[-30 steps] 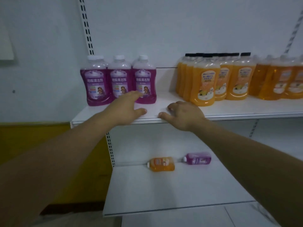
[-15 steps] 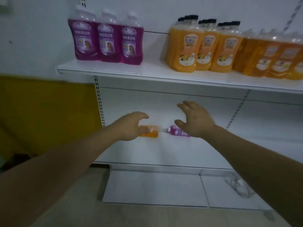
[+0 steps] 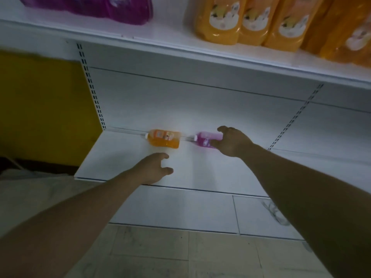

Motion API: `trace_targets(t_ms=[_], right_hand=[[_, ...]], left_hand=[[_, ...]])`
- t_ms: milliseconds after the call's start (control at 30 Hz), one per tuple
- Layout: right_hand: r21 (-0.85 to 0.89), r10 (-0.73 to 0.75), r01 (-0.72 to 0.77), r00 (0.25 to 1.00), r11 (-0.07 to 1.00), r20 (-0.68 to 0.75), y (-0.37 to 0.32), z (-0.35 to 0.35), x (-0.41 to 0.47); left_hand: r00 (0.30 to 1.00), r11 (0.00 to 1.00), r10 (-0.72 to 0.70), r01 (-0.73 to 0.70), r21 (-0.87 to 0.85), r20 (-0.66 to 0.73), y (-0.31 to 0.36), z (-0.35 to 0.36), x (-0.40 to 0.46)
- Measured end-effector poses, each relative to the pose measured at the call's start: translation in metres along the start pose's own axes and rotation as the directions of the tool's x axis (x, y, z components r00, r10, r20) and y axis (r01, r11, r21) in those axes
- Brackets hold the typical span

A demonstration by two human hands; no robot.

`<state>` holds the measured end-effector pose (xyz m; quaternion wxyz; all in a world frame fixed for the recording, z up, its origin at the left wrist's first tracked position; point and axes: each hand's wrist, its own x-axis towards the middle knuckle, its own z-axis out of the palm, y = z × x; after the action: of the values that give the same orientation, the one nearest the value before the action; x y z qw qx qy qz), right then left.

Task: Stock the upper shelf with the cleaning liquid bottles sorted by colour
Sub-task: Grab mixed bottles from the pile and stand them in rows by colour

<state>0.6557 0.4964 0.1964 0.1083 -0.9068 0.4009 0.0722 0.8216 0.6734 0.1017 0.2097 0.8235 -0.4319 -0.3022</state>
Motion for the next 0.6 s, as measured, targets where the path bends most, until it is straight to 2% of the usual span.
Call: trace_targets(t_ms=[100, 300, 433, 533, 600], right_hand=[[-0.032, -0.041, 0.042, 0.999, 0.999, 0.028, 0.002, 0.011, 0.033], [-0.044, -0.027, 0.029, 0.998, 0.999, 0.053, 0.025, 0.053, 0.109], [-0.072, -0.045, 0.049, 0.998, 0.996, 0.051, 0.048, 0.091, 0.173], [-0.098, -0.066, 0.071, 0.996, 0.993, 0.055, 0.066, 0.123, 0.224], [-0.130, -0.084, 0.088, 0.996, 0.988, 0.035, 0.072, 0.138, 0.245]], left_hand=[[1.000, 1.000, -0.021, 0.021, -0.016, -0.001, -0.008, 0.006, 0.032], [0.978, 0.961, -0.193, 0.172, -0.216, -0.083, -0.027, 0.035, 0.108], [0.937, 0.928, -0.267, 0.188, -0.322, -0.223, -0.039, 0.063, 0.156], [0.887, 0.886, -0.336, 0.183, -0.426, -0.318, -0.047, 0.081, 0.192], [0.845, 0.890, -0.344, 0.154, -0.430, -0.410, -0.054, 0.086, 0.215]])
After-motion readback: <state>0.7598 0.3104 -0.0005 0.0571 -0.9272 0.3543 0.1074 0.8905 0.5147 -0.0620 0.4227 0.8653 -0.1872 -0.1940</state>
